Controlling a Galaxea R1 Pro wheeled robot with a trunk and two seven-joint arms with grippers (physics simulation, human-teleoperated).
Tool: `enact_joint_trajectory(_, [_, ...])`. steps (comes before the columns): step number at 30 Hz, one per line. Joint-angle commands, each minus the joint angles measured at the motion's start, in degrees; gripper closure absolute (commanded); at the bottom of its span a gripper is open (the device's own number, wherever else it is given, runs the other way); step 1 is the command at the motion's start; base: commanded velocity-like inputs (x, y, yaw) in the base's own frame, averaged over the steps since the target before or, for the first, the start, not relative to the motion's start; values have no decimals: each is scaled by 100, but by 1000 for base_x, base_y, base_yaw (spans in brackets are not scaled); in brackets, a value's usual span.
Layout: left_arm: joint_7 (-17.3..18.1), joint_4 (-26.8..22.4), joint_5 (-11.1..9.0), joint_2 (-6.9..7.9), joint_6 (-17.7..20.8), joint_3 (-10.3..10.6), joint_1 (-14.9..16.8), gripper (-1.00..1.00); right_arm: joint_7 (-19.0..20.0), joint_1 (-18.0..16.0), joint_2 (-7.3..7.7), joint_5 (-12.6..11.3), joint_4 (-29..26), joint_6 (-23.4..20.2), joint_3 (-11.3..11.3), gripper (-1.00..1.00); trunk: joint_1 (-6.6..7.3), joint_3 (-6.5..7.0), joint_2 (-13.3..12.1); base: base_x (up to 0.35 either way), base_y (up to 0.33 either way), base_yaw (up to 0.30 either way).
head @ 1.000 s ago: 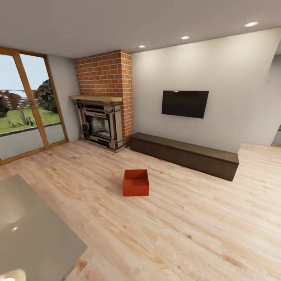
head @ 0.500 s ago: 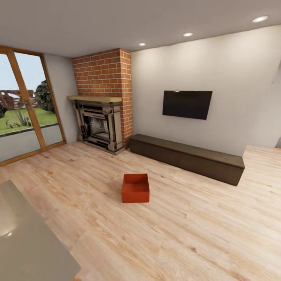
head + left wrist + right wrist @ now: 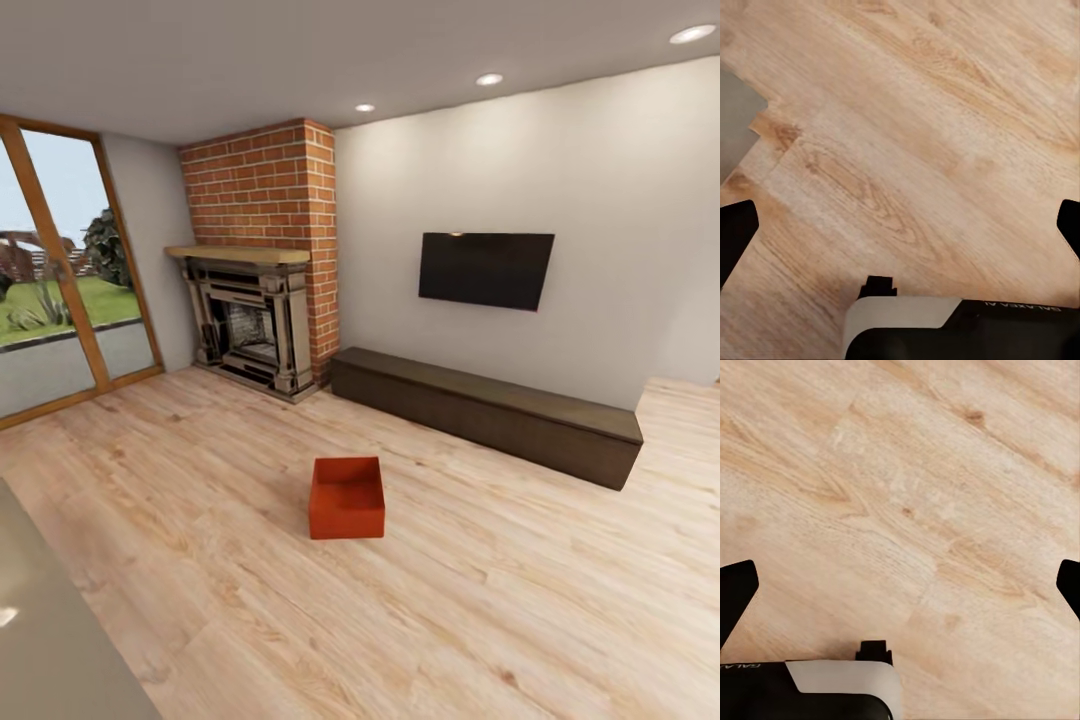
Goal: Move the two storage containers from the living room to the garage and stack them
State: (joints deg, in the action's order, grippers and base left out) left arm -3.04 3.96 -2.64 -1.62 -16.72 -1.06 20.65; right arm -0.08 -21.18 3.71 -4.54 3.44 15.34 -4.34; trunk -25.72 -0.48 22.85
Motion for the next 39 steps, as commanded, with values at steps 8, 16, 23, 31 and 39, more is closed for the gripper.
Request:
enact_joint_trajectory(8, [-4, 27, -26, -5, -42, -5, 9, -100, -1, -9, -2, -39, 26, 40, -44, -100, -6, -5, 6, 329, 0, 0])
enact_joint_trajectory(16, [-4, 26, -26, -5, -42, -9, 9, -100, -1, -9, -2, -35, 24, 40, -43, -100, -6, -5, 6, 329, 0, 0])
enact_joint_trajectory(23, [-4, 26, -26, -5, -42, -6, 8, -100, -1, -9, -2, -41, 24, 40, -48, -100, -6, -5, 6, 329, 0, 0])
enact_joint_trajectory(31, [-4, 26, -26, -2, -42, -9, 7, -100, -1, -9, -2, -45, 23, 40, -48, -100, -6, -5, 6, 329, 0, 0])
enact_joint_trajectory(39, [-4, 26, -26, -3, -42, -9, 7, -100, -1, -9, -2, -41, 25, 40, -47, -100, -6, -5, 6, 329, 0, 0])
